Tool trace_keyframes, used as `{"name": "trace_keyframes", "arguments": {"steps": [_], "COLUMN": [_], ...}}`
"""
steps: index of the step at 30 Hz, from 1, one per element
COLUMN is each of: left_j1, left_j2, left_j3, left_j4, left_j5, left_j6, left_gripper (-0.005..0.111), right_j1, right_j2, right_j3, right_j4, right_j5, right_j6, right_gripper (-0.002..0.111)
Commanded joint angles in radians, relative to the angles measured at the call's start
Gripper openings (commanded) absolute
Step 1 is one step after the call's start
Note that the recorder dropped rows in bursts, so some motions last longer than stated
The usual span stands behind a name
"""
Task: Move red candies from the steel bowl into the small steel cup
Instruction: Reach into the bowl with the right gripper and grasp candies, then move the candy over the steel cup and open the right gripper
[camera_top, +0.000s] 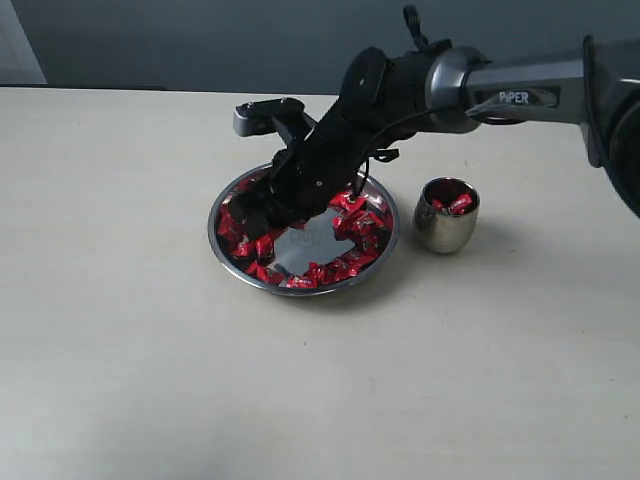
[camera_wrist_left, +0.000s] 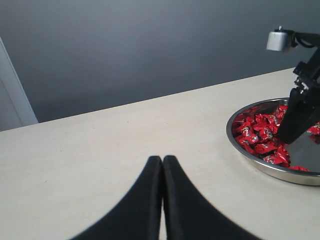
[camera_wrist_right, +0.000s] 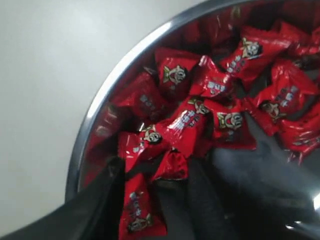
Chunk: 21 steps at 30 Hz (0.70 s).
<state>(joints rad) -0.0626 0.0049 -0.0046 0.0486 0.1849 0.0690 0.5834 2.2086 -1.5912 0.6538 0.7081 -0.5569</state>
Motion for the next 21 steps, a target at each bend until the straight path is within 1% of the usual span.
{"name": "trace_keyframes", "arguments": {"steps": [1,11,13,14,16,20,21], "left_j1": [0.001,0.001,0.001,0.001,0.001,0.001,0.001], "left_j2": [-0.005,-0.005,-0.005,-0.005,-0.005,-0.005,-0.005], "left_j3": [0.005,0.005,0.005,0.005,0.005,0.005,0.005], "left_j4": [-0.002,-0.002,-0.002,-0.002,-0.002,-0.002,-0.002], "left_j5": [-0.005,-0.005,-0.005,-0.005,-0.005,-0.005,-0.005], "left_j6": [-0.002,-0.002,-0.002,-0.002,-0.002,-0.002,-0.002], "left_gripper": [0.002,0.002,0.002,0.002,0.002,0.002,0.002], "right_j1": [0.000,0.000,0.000,0.000,0.000,-0.002,-0.002], "right_j2": [0.034,0.060,0.069,0.075,0.078,0.071,0.057], "right_j3": [0.000,0.000,0.000,0.000,0.000,0.000,0.000], "right_j4": [-0.003,0.003,0.003,0.003,0.003,0.003,-0.005], "right_j5": [-0.012,-0.051,-0.051,-0.046,-0.044,-0.034,-0.029], "right_j6": [-0.008,-0.008,-0.008,-0.008,-0.008,-0.008,-0.008], "right_gripper": [0.041,0.040,0.036,0.028,0.020,0.018,0.012]}}
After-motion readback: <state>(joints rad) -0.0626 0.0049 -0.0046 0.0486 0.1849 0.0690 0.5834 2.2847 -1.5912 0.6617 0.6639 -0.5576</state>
